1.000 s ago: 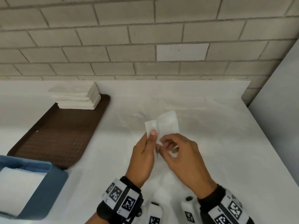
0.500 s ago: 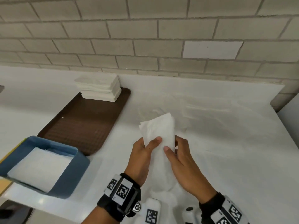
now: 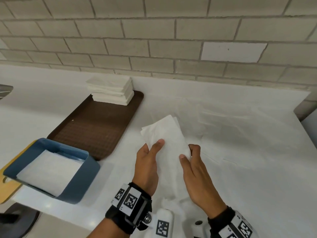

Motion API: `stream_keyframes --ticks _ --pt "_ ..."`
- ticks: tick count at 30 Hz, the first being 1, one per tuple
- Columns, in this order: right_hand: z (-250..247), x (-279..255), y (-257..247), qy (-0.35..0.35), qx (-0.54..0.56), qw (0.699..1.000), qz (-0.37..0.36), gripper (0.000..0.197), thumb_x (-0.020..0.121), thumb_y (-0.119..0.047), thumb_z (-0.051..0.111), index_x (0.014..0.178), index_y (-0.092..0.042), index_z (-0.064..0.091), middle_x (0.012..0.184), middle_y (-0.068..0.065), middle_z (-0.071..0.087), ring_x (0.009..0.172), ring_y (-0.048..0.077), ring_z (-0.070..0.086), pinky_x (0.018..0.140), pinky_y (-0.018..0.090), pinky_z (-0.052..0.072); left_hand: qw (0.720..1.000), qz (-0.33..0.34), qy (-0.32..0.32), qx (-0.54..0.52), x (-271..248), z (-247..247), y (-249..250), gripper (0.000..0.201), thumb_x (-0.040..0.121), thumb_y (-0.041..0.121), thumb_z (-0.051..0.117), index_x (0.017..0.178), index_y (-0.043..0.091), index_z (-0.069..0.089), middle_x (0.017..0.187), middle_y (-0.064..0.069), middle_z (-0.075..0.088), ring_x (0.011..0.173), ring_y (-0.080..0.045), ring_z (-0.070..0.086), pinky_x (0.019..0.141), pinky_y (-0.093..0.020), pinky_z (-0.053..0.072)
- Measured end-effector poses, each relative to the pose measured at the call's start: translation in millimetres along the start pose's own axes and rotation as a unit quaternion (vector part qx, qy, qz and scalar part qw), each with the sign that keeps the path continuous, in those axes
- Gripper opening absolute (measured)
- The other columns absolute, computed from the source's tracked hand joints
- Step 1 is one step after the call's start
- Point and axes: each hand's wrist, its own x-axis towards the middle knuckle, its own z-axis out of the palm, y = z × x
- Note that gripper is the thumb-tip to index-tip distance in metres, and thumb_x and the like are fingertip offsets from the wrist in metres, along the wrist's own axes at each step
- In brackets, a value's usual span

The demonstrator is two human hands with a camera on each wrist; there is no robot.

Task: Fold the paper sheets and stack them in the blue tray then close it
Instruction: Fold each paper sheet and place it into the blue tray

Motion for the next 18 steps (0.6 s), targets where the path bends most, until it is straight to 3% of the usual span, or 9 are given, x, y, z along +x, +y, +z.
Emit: stream_keyframes --ticks 3,7,11,15,18 --pt "-6 -1 0 0.013 0.008 1.0 -0.005 0.009 0.101 -0.035 0.045 0.104 -0.035 0.037 0.1 -0.014 0.062 0.088 0.0 0.062 0.069 0.019 0.053 1.0 -0.007 -0.014 -0.023 -1 3 -1 0.03 0.101 0.017 0.054 0.125 0.002 0.065 0.117 -0.02 0.073 0.108 -0.036 0.072 0.086 -0.043 0.06" --pt "-15 -2 0 0.039 0.03 0.999 0.014 0.023 0.09 -0.039 0.064 0.095 -0.024 0.048 0.089 -0.007 0.066 0.078 0.009 0.065 0.067 0.033 0.056 1.0 -0.01 -0.015 -0.025 -1 5 -1 0.029 0.101 0.018 0.055 0.123 0.003 0.065 0.116 -0.017 0.075 0.102 -0.032 0.074 0.075 -0.036 0.062" --pt "-23 -2 2 0.0 0.107 0.993 0.054 0.028 0.082 -0.035 0.076 0.1 -0.022 0.06 0.096 -0.007 0.073 0.087 0.013 0.071 0.081 0.045 0.058 1.0 -0.017 -0.019 -0.002 0 5 -4 0.033 0.101 0.023 0.055 0.125 0.002 0.065 0.116 -0.018 0.074 0.103 -0.033 0.074 0.075 -0.037 0.062" --pt "-25 0 3 -0.023 0.139 0.988 0.061 0.03 0.079 -0.03 0.08 0.103 -0.019 0.064 0.101 -0.005 0.074 0.092 0.015 0.072 0.088 0.047 0.057 0.999 -0.016 -0.027 0.019 1 6 -2 0.037 0.102 0.035 0.052 0.123 0.008 0.066 0.112 -0.012 0.077 0.101 -0.028 0.075 0.074 -0.035 0.062" --pt "-21 4 4 -0.033 0.129 0.99 0.049 0.033 0.079 -0.033 0.08 0.106 -0.024 0.063 0.103 -0.009 0.073 0.094 0.011 0.071 0.087 0.044 0.058 0.996 0.001 -0.025 0.088 1 6 0 0.037 0.093 0.041 0.062 0.118 0.015 0.068 0.108 -0.006 0.078 0.1 -0.027 0.075 0.082 -0.043 0.062"
